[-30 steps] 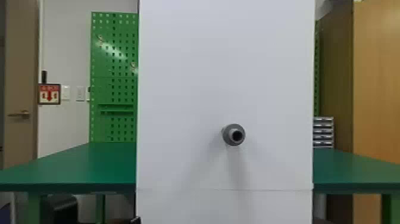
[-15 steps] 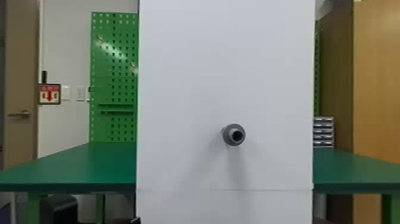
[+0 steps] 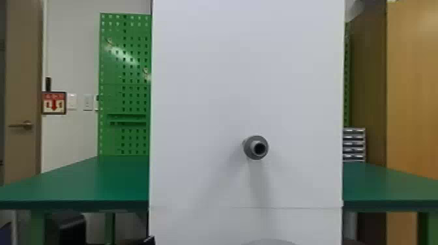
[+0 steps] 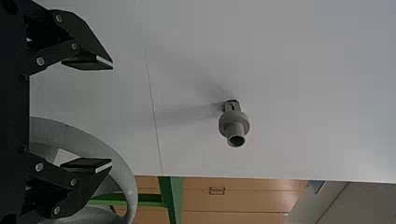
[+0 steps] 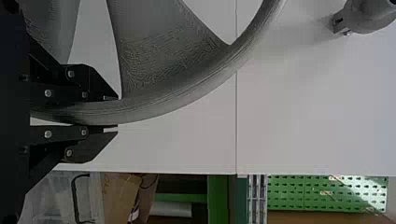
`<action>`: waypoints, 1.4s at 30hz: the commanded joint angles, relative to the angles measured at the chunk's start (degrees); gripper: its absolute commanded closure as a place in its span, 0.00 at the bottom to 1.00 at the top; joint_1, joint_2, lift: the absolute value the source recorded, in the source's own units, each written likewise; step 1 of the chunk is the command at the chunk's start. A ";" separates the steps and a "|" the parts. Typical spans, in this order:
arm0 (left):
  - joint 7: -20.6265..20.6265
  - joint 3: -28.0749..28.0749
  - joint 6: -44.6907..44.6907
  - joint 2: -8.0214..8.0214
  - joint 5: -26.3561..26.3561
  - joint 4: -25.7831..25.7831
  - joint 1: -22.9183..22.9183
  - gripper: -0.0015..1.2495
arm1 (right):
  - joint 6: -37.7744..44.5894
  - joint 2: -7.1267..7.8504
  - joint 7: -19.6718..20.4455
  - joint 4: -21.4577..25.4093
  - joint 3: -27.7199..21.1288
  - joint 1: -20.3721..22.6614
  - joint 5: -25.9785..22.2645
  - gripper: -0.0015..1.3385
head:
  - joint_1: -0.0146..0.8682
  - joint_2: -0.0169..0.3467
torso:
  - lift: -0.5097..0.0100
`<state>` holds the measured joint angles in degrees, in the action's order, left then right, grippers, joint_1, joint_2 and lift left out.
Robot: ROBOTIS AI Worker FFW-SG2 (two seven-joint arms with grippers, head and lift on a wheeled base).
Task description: Hold the wheel and insert it
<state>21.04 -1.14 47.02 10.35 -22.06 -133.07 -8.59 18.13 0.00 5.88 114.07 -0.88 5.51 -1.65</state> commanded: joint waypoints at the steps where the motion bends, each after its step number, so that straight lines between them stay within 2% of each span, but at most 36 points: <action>1: -0.04 -0.09 0.09 0.02 0.00 0.00 -0.12 0.40 | 4.11 -0.05 0.01 2.73 0.00 -0.85 0.07 0.82 | 0.02 0.07 | 0.03; 9: -0.04 -0.18 0.26 0.02 0.00 0.00 -0.20 0.40 | 11.14 -0.05 0.01 6.95 -0.27 -2.52 0.59 0.82 | 0.02 0.07 | 0.03; 19: -0.04 -0.09 0.26 0.02 0.00 0.00 -0.12 0.40 | 21.77 -0.05 -0.08 12.75 0.61 -6.92 1.03 0.82 | 0.02 0.07 | 0.03; 22: -0.04 -0.09 0.26 0.02 0.00 0.00 -0.03 0.40 | 23.44 0.53 -0.08 13.37 1.32 -8.32 0.95 0.82 | 0.02 0.07 | 0.03; 33: -0.04 -0.27 0.44 0.02 0.00 0.00 -0.12 0.40 | 34.16 1.58 -0.08 16.80 2.28 -15.97 1.03 0.82 | 0.02 0.07 | 0.03; 42: -0.04 -0.70 0.70 0.11 0.26 0.00 -0.47 0.40 | 45.15 3.08 -0.08 19.61 2.37 -24.06 1.21 0.82 | 0.02 0.07 | 0.03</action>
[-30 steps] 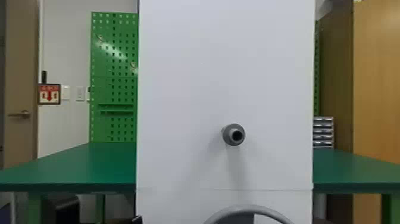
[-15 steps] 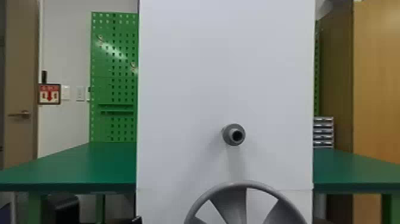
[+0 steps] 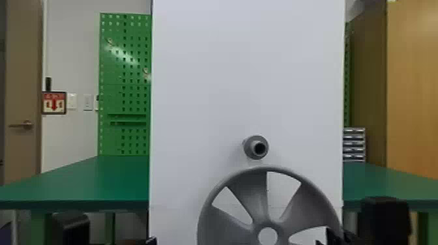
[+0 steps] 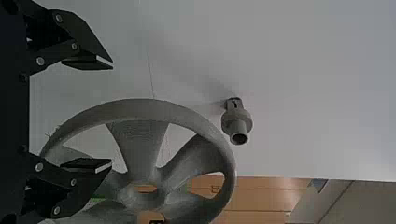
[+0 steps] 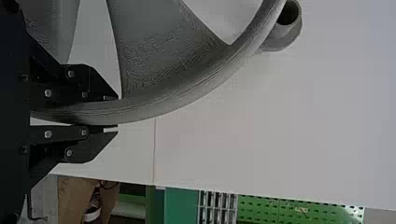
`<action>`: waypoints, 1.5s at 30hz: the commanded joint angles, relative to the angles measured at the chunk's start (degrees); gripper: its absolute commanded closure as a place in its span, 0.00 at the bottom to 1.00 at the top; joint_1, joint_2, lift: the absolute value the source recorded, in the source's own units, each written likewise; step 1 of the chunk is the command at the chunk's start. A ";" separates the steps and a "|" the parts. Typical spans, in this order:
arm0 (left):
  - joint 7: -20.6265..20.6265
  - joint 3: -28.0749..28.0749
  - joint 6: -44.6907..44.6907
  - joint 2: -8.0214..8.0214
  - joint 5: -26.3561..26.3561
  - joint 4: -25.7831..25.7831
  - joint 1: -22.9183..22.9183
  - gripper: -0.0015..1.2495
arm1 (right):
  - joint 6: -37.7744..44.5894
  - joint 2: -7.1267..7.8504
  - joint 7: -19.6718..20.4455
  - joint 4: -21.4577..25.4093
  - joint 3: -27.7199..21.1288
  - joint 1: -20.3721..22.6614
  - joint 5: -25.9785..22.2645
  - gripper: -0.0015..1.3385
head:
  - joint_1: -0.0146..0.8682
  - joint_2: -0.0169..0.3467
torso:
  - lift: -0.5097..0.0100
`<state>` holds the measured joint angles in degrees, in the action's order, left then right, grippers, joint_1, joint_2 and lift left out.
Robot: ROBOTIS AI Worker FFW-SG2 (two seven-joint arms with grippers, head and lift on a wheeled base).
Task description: Hold the wheel and insert it
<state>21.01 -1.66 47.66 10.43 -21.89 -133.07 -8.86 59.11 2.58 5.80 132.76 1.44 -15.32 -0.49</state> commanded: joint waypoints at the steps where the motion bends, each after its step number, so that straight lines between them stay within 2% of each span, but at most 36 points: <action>1: 0.00 -0.19 0.15 0.12 0.00 0.00 -0.19 0.40 | 5.66 0.59 0.00 1.18 -0.04 -4.46 0.05 0.82 | 0.02 0.07 | 0.03; 11: -0.09 -0.80 0.41 0.39 0.27 0.09 -0.54 0.40 | 14.36 0.67 0.00 2.33 0.23 -12.81 1.63 0.82 | 0.02 0.07 | 0.03; 20: -0.70 -1.51 0.59 0.65 -0.09 0.26 -0.81 0.40 | 19.81 1.03 0.00 2.77 0.40 -19.58 0.66 0.82 | 0.02 0.07 | 0.03; 23: -0.70 -1.68 0.59 0.74 -0.17 0.35 -0.89 0.40 | 20.16 0.76 0.00 2.85 0.49 -20.89 0.49 0.82 | 0.02 0.07 | 0.03; 34: -0.79 -2.65 0.77 1.00 -0.61 1.05 -1.68 0.40 | 20.69 1.38 0.00 2.68 0.23 -25.82 0.75 0.82 | 0.02 0.07 | 0.03; 45: -0.88 -3.27 0.77 1.09 -0.96 1.58 -2.21 0.40 | 20.52 1.64 0.00 1.71 -0.56 -26.96 0.31 0.82 | 0.02 0.07 | 0.03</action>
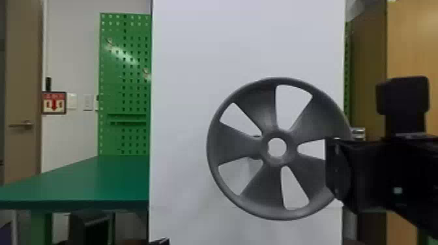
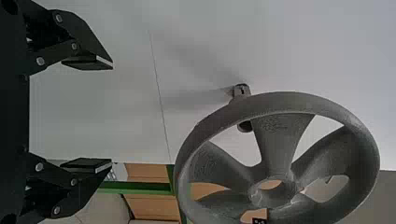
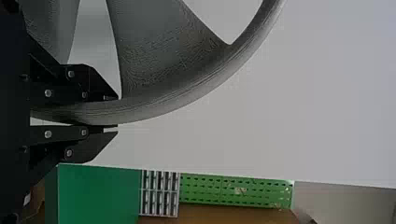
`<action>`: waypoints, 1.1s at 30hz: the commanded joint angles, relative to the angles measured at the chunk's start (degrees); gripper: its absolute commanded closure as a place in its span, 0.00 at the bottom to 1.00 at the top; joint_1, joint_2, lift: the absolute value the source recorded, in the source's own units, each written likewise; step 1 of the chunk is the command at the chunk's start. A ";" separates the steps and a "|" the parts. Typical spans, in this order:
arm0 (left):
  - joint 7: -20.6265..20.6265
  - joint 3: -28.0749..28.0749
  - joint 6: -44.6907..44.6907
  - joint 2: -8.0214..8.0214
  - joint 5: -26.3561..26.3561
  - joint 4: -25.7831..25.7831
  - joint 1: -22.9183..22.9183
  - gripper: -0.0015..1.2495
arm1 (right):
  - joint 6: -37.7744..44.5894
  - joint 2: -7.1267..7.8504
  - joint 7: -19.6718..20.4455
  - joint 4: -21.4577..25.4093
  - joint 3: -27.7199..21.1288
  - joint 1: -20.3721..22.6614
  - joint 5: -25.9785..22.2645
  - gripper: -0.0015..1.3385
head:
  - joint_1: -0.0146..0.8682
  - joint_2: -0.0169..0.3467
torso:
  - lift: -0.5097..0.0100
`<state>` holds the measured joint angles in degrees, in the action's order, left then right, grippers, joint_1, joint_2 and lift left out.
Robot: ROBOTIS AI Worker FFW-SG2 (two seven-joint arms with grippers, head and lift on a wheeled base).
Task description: Hold the wheel and insert it
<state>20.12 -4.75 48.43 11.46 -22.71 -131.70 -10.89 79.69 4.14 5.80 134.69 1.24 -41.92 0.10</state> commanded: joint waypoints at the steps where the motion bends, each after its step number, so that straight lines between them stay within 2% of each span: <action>1: 0.00 -0.18 0.00 0.05 -0.14 0.22 -0.18 0.40 | -0.15 0.08 0.00 -0.21 -0.36 -0.35 -0.19 0.82 | 0.02 0.07 | 0.03; 33: -0.08 -0.26 0.09 0.05 -0.23 0.30 -0.27 0.40 | -0.76 -0.19 0.00 -1.09 -0.10 -0.18 -0.28 0.82 | 0.02 0.07 | 0.03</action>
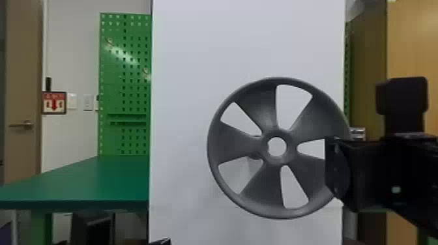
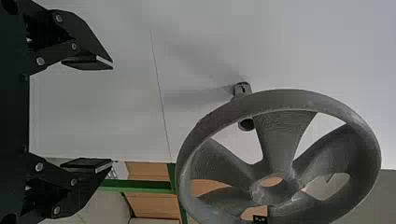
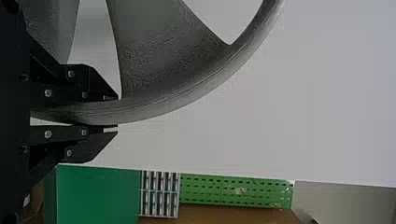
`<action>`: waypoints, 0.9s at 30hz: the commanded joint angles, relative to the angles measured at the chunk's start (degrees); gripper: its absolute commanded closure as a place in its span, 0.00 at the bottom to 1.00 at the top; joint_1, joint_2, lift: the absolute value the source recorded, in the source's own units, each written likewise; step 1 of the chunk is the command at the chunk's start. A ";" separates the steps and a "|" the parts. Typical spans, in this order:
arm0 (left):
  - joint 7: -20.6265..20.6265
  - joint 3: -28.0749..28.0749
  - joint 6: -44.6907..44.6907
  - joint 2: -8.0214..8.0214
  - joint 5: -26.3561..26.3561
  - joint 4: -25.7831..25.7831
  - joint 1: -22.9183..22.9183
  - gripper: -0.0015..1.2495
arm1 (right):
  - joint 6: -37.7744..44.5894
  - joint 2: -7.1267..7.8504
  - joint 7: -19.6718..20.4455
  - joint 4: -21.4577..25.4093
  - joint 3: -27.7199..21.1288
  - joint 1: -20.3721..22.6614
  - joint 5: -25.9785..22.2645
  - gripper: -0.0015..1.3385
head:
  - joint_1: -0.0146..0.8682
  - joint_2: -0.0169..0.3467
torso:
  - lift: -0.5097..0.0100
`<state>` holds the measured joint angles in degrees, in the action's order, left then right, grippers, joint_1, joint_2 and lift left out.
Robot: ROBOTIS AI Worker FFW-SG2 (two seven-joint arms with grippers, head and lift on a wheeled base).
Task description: Hold the wheel and insert it
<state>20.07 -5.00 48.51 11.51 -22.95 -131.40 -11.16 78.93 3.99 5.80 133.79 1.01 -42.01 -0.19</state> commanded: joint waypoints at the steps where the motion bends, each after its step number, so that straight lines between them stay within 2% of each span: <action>1: -0.03 -0.01 0.00 0.00 0.01 0.00 0.00 0.40 | 0.00 -0.12 0.00 -0.20 0.22 -0.17 0.10 0.82 | 0.02 0.07 | 0.03; 27: -0.11 -0.27 0.00 0.00 -0.08 0.09 -0.17 0.40 | -1.23 -0.92 0.00 -1.78 3.12 -0.70 0.28 0.82 | 0.02 0.07 | 0.03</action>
<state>19.94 -5.27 48.52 11.51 -22.96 -131.31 -11.33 77.87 3.14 5.80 132.20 3.95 -42.75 0.20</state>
